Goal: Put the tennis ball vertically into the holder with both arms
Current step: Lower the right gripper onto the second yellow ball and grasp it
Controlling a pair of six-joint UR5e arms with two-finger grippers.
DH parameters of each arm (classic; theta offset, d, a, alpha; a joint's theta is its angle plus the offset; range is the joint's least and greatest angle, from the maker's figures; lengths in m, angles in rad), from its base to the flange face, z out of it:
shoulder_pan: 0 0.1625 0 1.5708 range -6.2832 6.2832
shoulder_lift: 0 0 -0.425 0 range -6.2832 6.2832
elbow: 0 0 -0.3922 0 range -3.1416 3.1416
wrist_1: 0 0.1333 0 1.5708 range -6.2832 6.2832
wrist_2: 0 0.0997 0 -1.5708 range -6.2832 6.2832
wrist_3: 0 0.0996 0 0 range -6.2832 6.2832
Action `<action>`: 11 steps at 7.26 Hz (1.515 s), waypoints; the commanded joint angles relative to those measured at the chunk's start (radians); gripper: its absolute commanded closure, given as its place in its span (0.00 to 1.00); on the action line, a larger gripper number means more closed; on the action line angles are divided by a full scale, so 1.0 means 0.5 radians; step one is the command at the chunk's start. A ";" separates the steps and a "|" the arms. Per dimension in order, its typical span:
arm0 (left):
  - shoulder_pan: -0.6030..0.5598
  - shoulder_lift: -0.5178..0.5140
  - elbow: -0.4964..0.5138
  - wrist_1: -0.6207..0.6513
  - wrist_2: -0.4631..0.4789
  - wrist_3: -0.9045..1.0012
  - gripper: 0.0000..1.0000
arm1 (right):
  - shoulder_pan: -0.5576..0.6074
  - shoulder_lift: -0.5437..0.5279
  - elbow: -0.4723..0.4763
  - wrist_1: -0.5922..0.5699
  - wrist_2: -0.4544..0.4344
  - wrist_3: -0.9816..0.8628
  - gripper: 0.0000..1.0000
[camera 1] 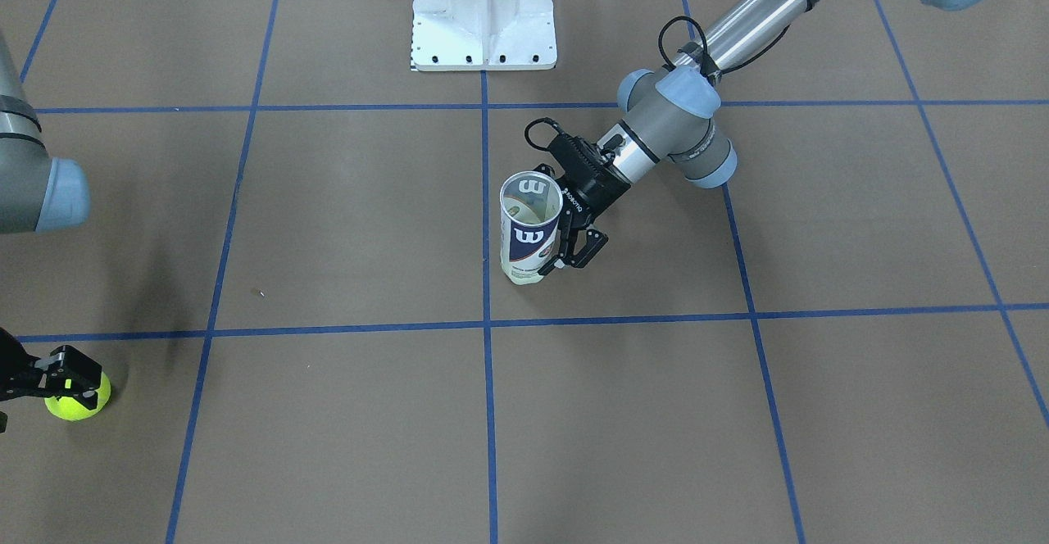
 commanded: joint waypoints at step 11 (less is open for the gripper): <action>-0.003 0.006 0.000 0.000 -0.002 0.012 0.01 | -0.085 -0.045 -0.096 0.034 -0.039 -0.084 1.00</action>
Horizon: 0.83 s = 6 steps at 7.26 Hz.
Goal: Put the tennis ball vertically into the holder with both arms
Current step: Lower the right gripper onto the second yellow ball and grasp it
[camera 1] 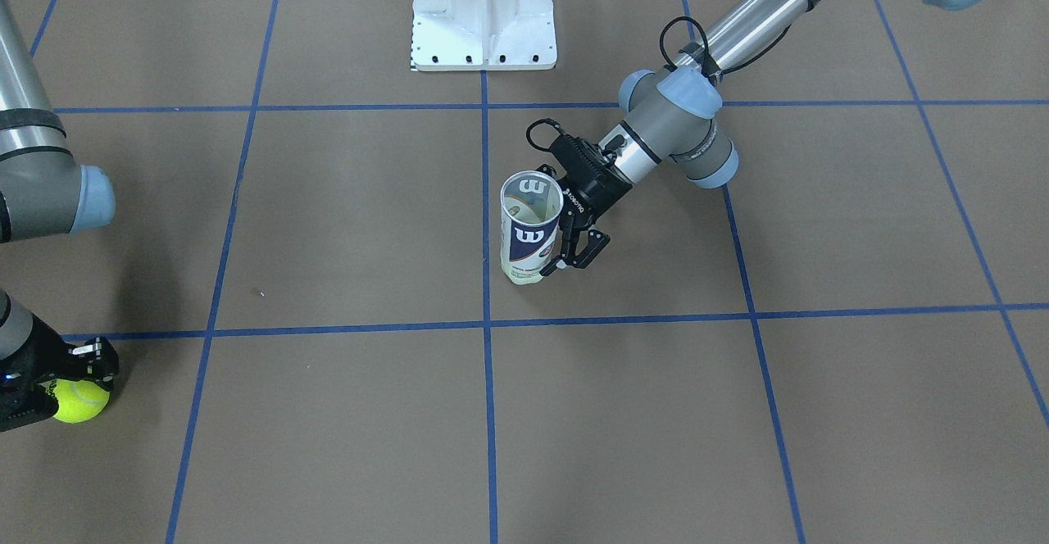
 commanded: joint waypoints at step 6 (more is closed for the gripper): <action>0.003 -0.009 -0.003 0.000 0.003 0.000 0.01 | 0.005 0.655 0.286 -0.208 0.386 0.900 1.00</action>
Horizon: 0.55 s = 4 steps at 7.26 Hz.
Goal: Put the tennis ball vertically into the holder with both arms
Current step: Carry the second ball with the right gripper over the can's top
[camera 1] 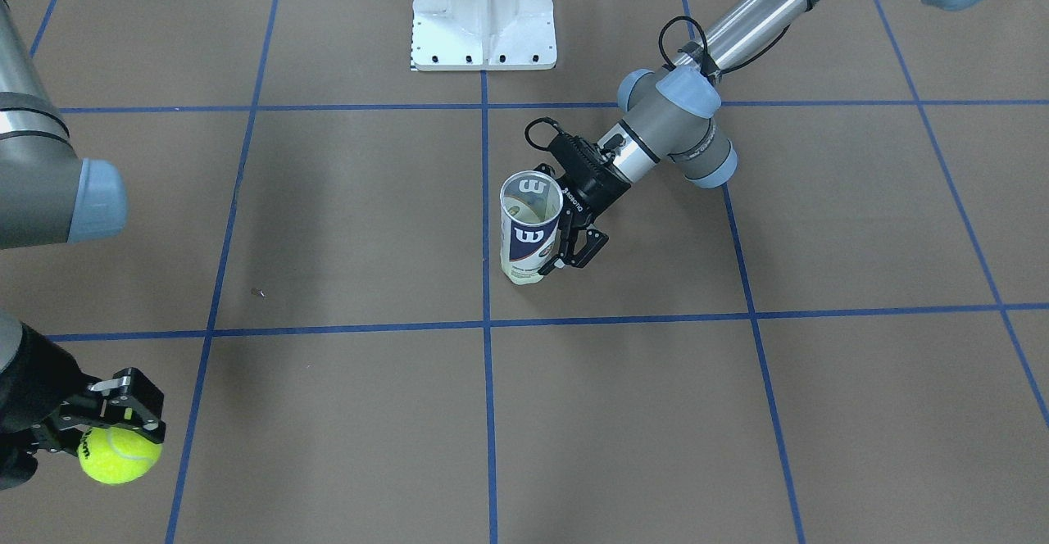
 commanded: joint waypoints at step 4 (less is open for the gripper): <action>0.000 -0.003 -0.001 0.003 -0.002 -0.009 0.01 | -0.544 0.406 0.609 -0.653 -0.132 0.641 1.00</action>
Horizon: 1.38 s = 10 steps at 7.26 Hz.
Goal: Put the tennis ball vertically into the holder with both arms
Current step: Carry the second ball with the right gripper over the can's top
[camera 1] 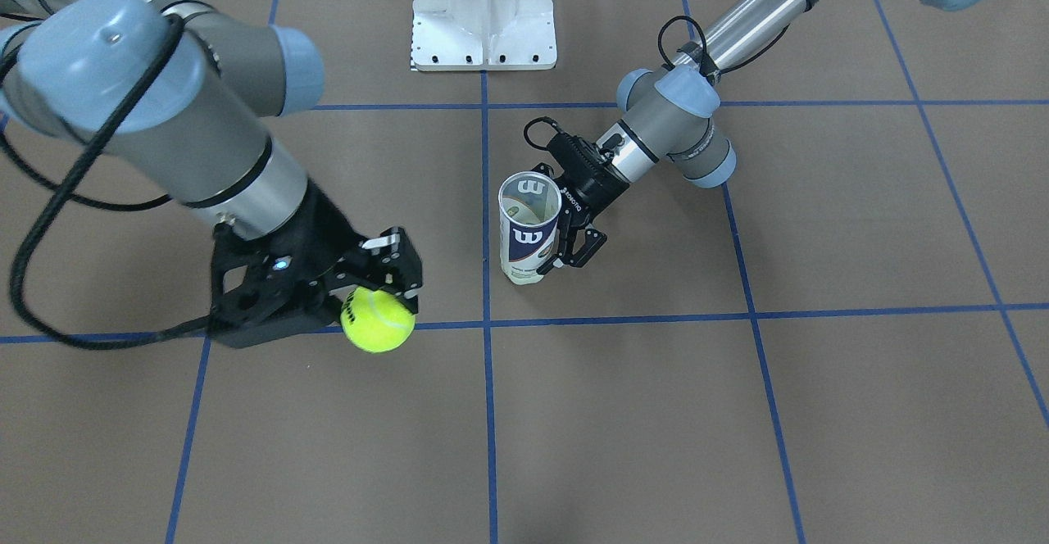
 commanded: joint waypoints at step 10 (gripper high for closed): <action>-0.008 0.009 -0.001 0.001 0.000 0.009 0.01 | -0.522 0.220 0.185 -0.381 -0.453 0.086 1.00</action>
